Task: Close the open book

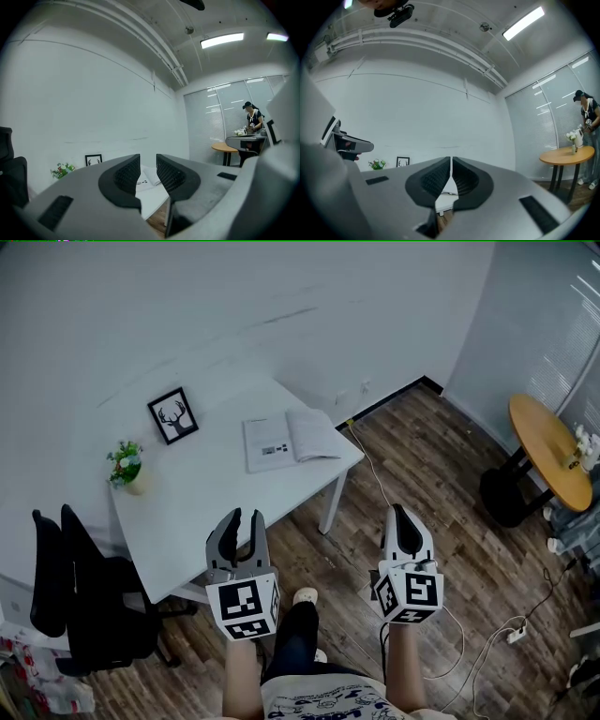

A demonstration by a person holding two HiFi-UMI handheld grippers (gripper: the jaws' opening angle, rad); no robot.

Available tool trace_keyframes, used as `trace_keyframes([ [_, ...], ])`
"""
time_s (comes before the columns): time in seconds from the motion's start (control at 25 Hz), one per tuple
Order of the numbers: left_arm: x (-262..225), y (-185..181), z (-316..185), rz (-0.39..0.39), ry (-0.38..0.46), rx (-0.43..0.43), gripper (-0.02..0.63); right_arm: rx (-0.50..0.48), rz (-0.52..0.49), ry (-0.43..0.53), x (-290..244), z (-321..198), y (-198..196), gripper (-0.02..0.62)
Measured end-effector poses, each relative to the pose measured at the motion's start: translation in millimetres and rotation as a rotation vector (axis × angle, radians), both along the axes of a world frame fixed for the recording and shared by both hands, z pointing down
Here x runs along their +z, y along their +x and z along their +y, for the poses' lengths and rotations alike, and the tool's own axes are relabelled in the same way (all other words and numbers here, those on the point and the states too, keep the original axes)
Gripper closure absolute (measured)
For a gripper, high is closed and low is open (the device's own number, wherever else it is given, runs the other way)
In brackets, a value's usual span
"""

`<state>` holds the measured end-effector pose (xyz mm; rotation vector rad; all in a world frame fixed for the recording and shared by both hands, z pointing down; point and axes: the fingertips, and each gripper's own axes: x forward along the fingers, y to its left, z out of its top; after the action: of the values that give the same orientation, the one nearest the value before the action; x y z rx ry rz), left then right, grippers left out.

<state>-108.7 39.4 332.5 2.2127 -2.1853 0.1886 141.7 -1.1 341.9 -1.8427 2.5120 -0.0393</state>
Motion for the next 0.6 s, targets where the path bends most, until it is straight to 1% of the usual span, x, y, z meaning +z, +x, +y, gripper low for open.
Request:
trace_keyframes([
  [0.24, 3, -3, -56, 0.0, 0.003, 0.021, 0.518, 0.018, 0.003, 0.009, 0, -52, -3, 0.561],
  [0.6, 4, -5, -154, -0.004, -0.007, 0.075, 0.518, 0.052, 0.014, 0.009, -2, -136, -10, 0.561],
])
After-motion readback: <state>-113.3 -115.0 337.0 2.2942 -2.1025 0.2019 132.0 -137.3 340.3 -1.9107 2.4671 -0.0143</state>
